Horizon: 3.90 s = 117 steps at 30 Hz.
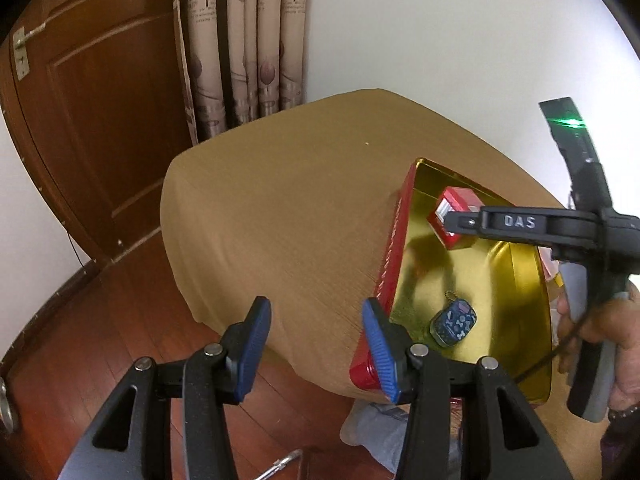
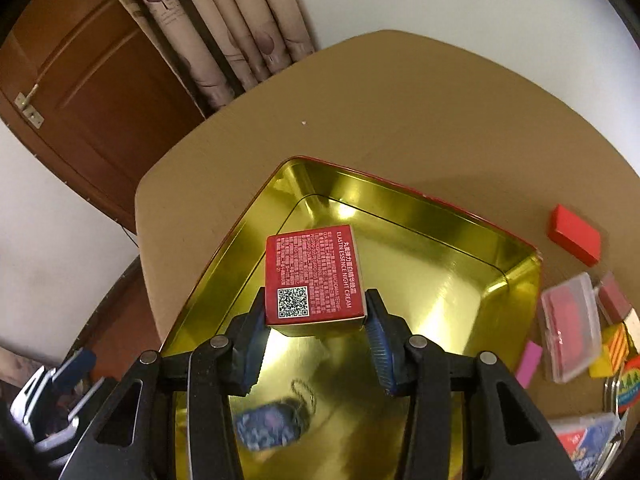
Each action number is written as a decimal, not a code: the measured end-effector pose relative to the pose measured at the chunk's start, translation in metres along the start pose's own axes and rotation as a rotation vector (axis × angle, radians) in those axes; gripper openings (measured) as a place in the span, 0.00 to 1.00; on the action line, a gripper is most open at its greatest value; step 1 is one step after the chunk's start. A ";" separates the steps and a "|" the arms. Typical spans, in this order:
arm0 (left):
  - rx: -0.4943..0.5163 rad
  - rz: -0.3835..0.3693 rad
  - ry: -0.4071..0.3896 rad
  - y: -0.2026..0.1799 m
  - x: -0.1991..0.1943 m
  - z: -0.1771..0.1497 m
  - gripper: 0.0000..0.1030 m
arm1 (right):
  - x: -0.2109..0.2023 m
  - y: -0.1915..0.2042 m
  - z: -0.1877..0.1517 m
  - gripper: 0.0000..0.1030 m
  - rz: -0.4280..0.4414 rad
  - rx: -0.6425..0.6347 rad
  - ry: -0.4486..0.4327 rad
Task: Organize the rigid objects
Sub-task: 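Grasp the red QR-code box with the right gripper and place it in the tin, then grasp the clear dental floss box with the right gripper and lift it, then grasp the silver lighter with the left gripper while the right gripper holds the floss box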
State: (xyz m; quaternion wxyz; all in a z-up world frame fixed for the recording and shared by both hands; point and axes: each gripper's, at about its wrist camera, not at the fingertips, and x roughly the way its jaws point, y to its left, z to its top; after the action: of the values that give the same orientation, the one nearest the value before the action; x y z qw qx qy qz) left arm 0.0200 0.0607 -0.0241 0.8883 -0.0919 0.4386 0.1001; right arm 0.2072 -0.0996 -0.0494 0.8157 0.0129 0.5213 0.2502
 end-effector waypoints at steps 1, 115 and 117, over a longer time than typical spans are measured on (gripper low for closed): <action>-0.004 -0.001 0.007 0.001 0.002 0.001 0.47 | 0.003 0.001 0.002 0.41 -0.006 -0.002 0.005; 0.398 -0.438 0.546 -0.393 0.065 -0.084 0.21 | -0.242 -0.336 -0.348 0.59 -0.120 0.386 -0.307; 0.394 -0.433 0.534 -0.391 0.064 -0.084 0.21 | -0.241 -0.336 -0.348 0.58 -0.123 0.386 -0.298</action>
State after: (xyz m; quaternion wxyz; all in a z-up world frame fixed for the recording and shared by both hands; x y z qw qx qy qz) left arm 0.0952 -0.3306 -0.0954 0.7443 -0.0326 0.6354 -0.2032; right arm -0.0385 -0.5786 -0.0995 0.8798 0.1734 0.4331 0.0912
